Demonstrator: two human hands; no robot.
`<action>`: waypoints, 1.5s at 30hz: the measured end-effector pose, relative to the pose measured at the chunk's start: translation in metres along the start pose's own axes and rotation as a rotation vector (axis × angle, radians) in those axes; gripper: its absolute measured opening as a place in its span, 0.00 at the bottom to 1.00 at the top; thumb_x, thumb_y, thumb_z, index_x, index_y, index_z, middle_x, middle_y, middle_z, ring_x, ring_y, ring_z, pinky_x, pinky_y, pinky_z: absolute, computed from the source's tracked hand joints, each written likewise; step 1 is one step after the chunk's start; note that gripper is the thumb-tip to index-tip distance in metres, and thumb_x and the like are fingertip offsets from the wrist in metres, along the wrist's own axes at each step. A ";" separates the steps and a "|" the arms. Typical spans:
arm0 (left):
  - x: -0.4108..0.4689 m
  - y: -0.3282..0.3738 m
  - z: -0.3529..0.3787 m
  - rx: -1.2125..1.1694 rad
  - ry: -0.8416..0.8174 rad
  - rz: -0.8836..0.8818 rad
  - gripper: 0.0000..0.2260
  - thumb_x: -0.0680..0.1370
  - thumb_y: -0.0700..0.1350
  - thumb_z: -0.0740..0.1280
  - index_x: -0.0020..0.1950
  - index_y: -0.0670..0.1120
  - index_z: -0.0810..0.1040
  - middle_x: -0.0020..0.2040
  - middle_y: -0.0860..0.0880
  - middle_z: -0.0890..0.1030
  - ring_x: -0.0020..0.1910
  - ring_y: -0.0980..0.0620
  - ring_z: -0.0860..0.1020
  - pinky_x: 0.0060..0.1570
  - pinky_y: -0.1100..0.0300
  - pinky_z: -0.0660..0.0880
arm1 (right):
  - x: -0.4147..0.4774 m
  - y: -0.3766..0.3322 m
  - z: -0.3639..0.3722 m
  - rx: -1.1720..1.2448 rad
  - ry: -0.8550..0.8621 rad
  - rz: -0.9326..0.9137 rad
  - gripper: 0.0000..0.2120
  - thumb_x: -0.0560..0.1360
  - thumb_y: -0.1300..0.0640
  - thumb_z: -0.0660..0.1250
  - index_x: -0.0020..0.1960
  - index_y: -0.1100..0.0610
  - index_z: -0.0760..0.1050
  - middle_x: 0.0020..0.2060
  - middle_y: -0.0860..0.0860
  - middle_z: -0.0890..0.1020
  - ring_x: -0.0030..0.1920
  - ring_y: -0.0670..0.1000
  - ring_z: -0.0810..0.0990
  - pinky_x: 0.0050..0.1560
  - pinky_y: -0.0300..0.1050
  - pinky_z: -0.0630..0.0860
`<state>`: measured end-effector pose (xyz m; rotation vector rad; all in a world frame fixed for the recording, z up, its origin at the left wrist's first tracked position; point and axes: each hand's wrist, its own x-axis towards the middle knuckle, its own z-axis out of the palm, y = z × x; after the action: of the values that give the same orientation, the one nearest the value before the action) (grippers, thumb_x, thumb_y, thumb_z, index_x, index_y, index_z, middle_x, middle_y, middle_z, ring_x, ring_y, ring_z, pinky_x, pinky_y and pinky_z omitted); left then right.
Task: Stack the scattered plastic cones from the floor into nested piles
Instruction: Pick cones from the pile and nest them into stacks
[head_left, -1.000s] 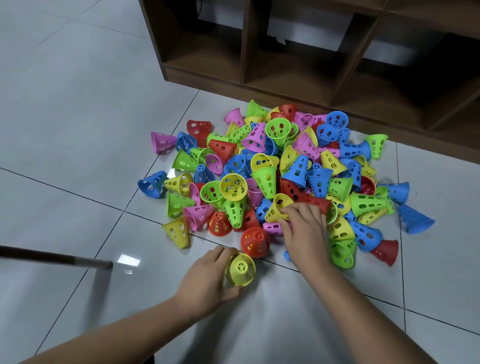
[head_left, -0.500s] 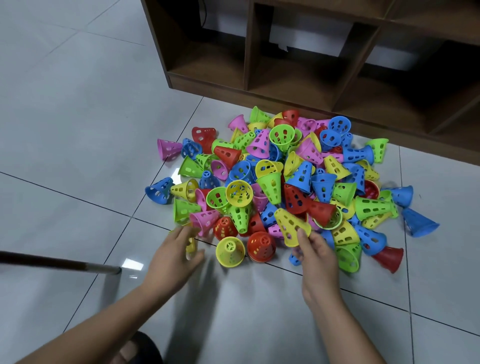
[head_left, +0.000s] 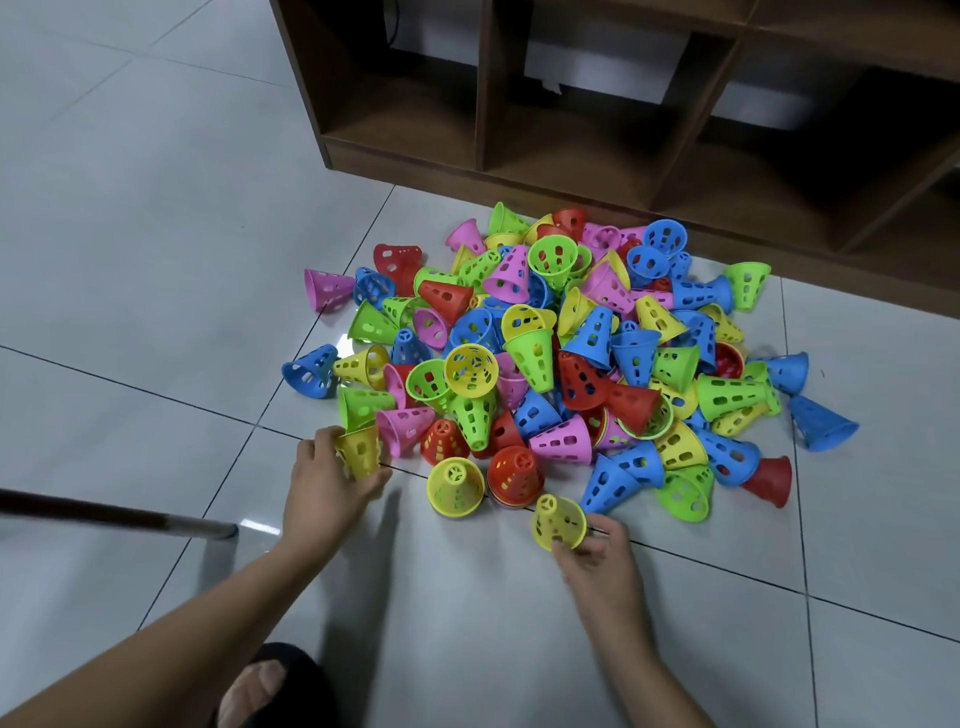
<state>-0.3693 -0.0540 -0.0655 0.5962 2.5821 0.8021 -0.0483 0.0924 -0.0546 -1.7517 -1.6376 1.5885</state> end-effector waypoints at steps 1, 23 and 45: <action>-0.001 -0.003 0.000 -0.006 -0.003 0.008 0.36 0.70 0.61 0.81 0.72 0.54 0.68 0.62 0.48 0.73 0.59 0.43 0.81 0.56 0.47 0.80 | -0.001 0.002 0.001 -0.110 0.032 -0.028 0.21 0.70 0.45 0.80 0.54 0.31 0.71 0.46 0.40 0.86 0.47 0.44 0.86 0.53 0.59 0.84; -0.016 -0.008 -0.033 -0.039 -0.040 0.088 0.20 0.73 0.55 0.81 0.61 0.57 0.79 0.45 0.58 0.85 0.45 0.58 0.84 0.44 0.56 0.79 | -0.019 -0.050 0.006 -0.138 0.220 -0.315 0.30 0.78 0.33 0.65 0.78 0.37 0.62 0.66 0.48 0.79 0.61 0.51 0.82 0.54 0.54 0.82; -0.047 0.098 -0.043 -0.140 -0.252 0.626 0.16 0.75 0.46 0.80 0.59 0.59 0.82 0.50 0.59 0.80 0.49 0.55 0.80 0.44 0.68 0.72 | 0.009 -0.095 0.018 -0.273 0.059 -0.582 0.16 0.83 0.47 0.69 0.70 0.46 0.78 0.65 0.40 0.76 0.68 0.44 0.75 0.65 0.43 0.74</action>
<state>-0.3217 -0.0234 0.0370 1.3946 2.0938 1.0027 -0.1155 0.1227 0.0080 -1.2315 -2.1527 1.0754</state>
